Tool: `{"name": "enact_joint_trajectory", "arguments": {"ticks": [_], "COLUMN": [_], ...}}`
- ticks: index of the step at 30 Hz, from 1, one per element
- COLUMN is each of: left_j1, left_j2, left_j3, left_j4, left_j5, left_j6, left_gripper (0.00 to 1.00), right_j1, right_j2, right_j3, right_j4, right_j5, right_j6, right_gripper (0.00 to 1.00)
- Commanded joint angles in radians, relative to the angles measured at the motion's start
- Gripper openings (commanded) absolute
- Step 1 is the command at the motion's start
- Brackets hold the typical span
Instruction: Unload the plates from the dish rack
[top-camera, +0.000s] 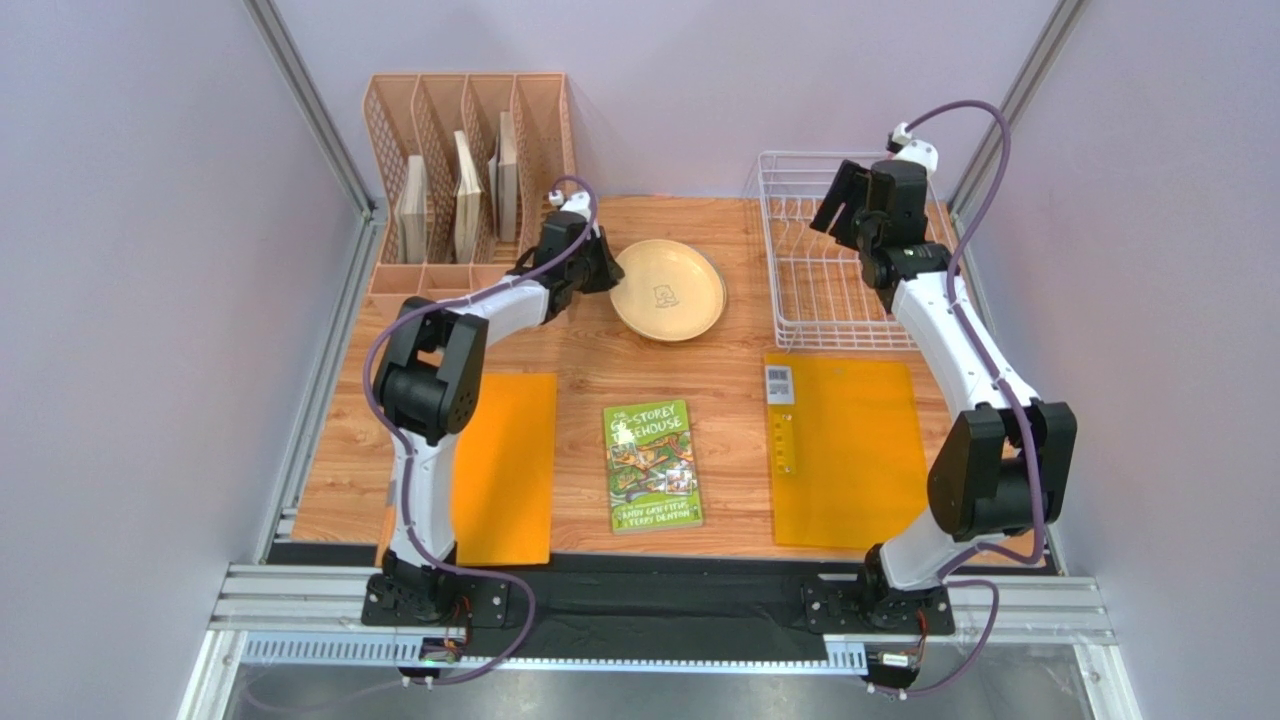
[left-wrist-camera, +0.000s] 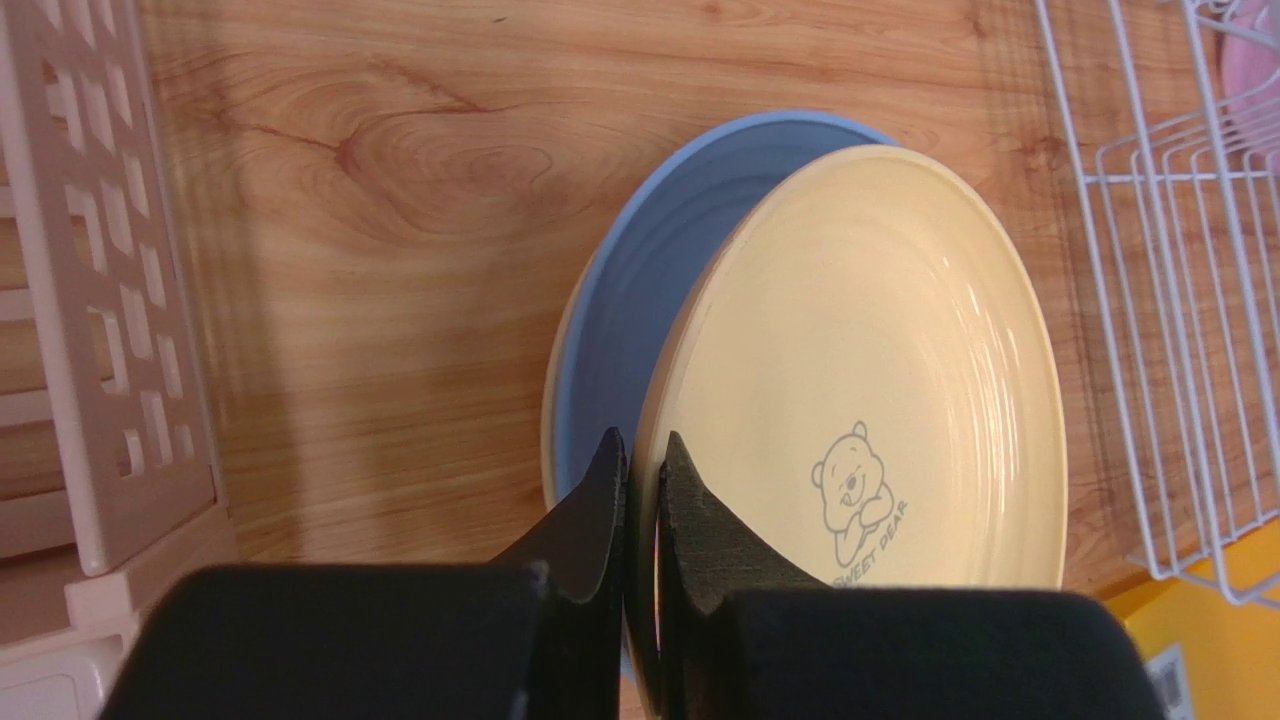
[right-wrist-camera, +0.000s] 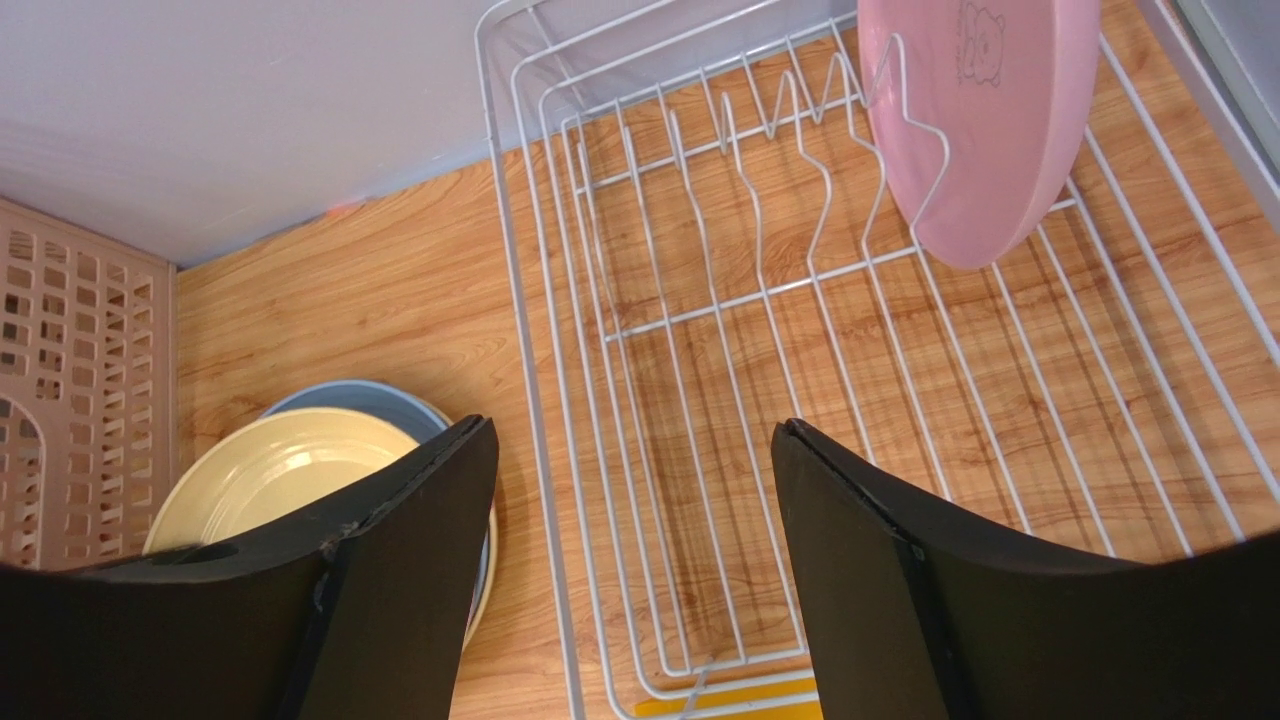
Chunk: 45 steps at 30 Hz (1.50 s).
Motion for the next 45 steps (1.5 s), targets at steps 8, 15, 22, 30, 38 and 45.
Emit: {"name": "enact_joint_trajectory", "arguments": {"ticks": [8, 15, 22, 30, 38, 45], "left_j1": [0.002, 0.002, 0.0, -0.009, -0.012, -0.016], "left_j2": [0.035, -0.005, -0.089, -0.204, -0.201, -0.167], "left_j3": [0.059, 0.028, 0.062, -0.007, -0.01, 0.013], "left_j4": [0.064, 0.053, -0.06, -0.004, 0.128, 0.18], "left_j5": [-0.022, -0.019, 0.034, 0.148, 0.384, 0.466], "left_j6": [0.014, 0.031, 0.065, 0.048, 0.002, -0.032], "left_gripper": [0.43, 0.57, 0.62, 0.7, 0.71, 0.72], "right_j1": [-0.063, -0.072, -0.072, -0.136, -0.173, -0.176], "right_j2": [0.117, 0.212, 0.334, 0.449, 0.584, 0.646], "right_j3": [0.136, 0.235, 0.405, 0.493, 0.616, 0.656], "right_j4": [-0.018, -0.027, -0.03, 0.022, -0.012, -0.039], "right_j5": [0.05, 0.204, 0.453, 0.479, 0.394, 0.319], "right_j6": [-0.044, -0.131, -0.266, -0.386, -0.429, -0.427], "right_gripper": [0.73, 0.73, 0.73, 0.73, 0.66, 0.65]}}
